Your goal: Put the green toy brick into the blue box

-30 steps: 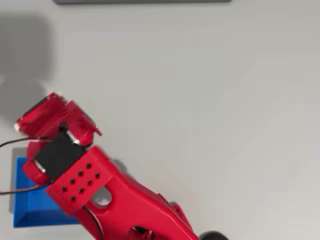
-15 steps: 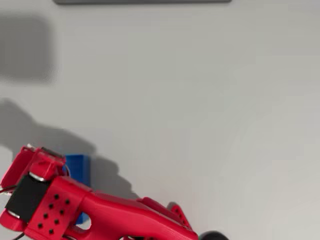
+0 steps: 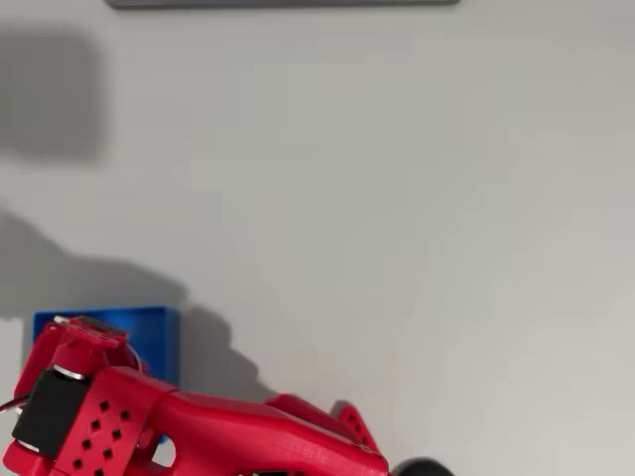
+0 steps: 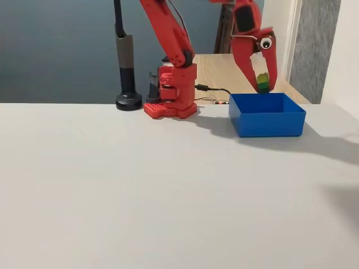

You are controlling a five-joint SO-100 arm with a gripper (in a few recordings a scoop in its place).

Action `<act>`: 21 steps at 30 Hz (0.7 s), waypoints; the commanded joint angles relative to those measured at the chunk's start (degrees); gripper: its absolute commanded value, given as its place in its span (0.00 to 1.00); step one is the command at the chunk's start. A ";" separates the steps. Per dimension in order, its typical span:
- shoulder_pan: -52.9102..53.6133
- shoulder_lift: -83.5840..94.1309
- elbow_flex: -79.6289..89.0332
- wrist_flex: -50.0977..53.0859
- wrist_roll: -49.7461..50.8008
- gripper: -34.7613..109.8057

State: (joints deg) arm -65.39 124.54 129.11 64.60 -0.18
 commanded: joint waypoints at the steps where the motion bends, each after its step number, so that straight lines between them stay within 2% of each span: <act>1: -1.14 3.16 0.00 0.00 0.00 0.43; 5: -0.97 3.16 -0.44 0.00 0.88 0.46; 11: 3.60 3.16 -3.25 0.09 2.02 0.33; 15: 12.04 3.16 -5.71 0.09 2.29 0.24; 21: 28.21 3.25 -7.47 -0.18 2.20 0.24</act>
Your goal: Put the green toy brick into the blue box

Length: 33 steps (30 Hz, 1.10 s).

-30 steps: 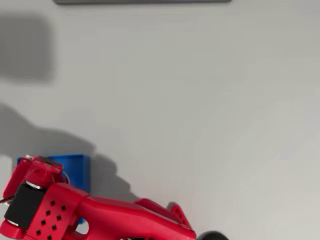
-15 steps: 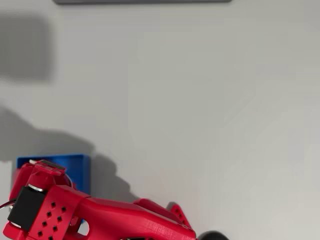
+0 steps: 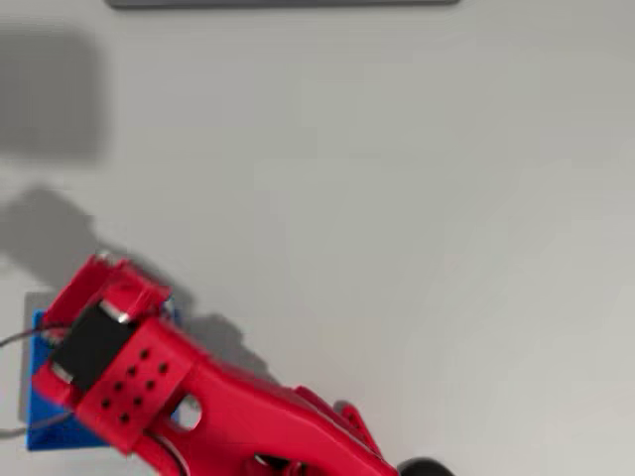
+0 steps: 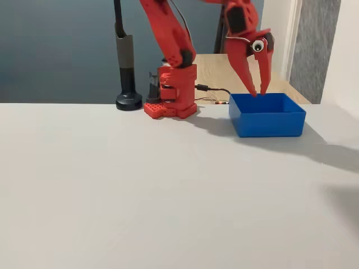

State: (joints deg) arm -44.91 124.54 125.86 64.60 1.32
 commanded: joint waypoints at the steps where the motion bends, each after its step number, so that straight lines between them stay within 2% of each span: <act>1: 10.46 3.25 -4.48 -0.44 0.79 0.24; 6: 22.85 3.96 -3.52 -4.31 1.23 0.24; 14: 37.71 4.66 8.79 -10.20 0.35 0.24; 18: 39.99 6.50 13.27 -13.27 0.70 0.24; 23: 40.52 17.84 23.99 -18.02 -1.76 0.24; 33: 41.84 42.71 42.28 -18.54 -4.04 0.24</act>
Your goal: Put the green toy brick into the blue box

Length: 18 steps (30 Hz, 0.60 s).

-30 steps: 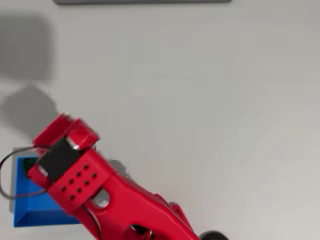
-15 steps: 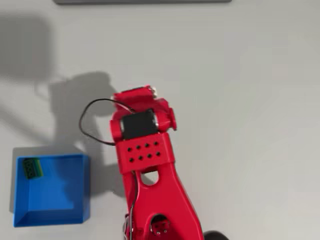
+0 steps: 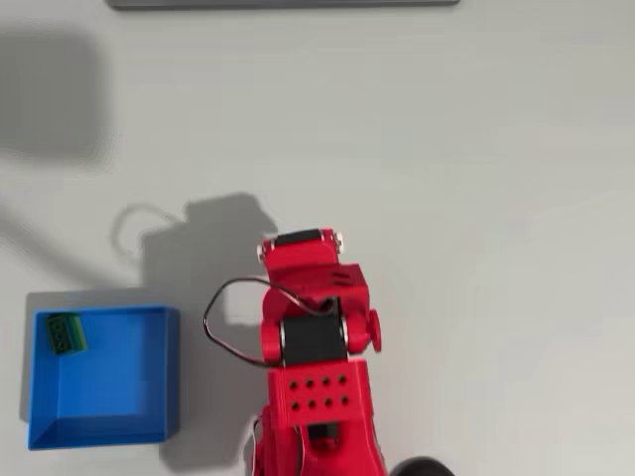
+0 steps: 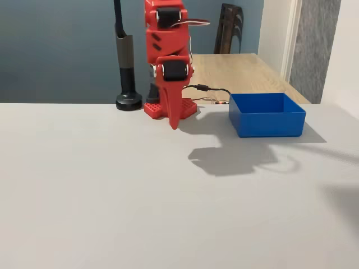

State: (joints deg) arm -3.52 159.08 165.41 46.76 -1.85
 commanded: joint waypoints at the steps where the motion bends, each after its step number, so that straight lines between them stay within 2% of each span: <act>1: 0.53 10.02 3.87 -0.70 -0.79 0.24; 18: 2.46 22.50 13.18 -0.70 -0.09 0.24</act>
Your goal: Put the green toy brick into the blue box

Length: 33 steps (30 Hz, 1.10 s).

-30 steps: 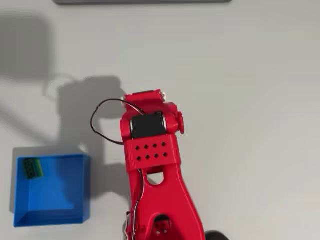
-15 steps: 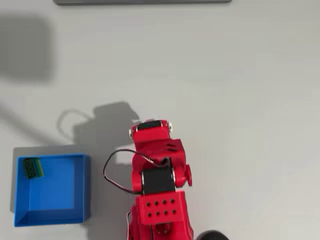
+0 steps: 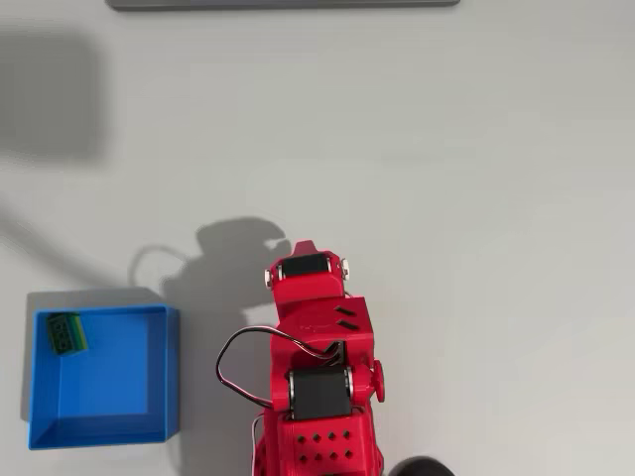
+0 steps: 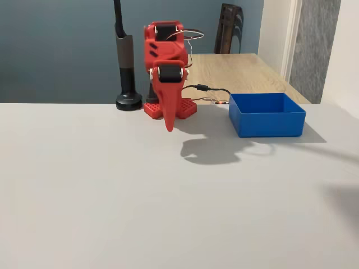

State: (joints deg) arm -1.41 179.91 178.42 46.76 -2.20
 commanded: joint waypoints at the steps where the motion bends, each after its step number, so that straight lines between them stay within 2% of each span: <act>1: 0.35 2.02 0.26 -0.62 0.53 0.24; 33: 0.09 6.86 1.05 1.32 0.53 0.24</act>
State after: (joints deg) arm -1.41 185.62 179.82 47.72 -1.23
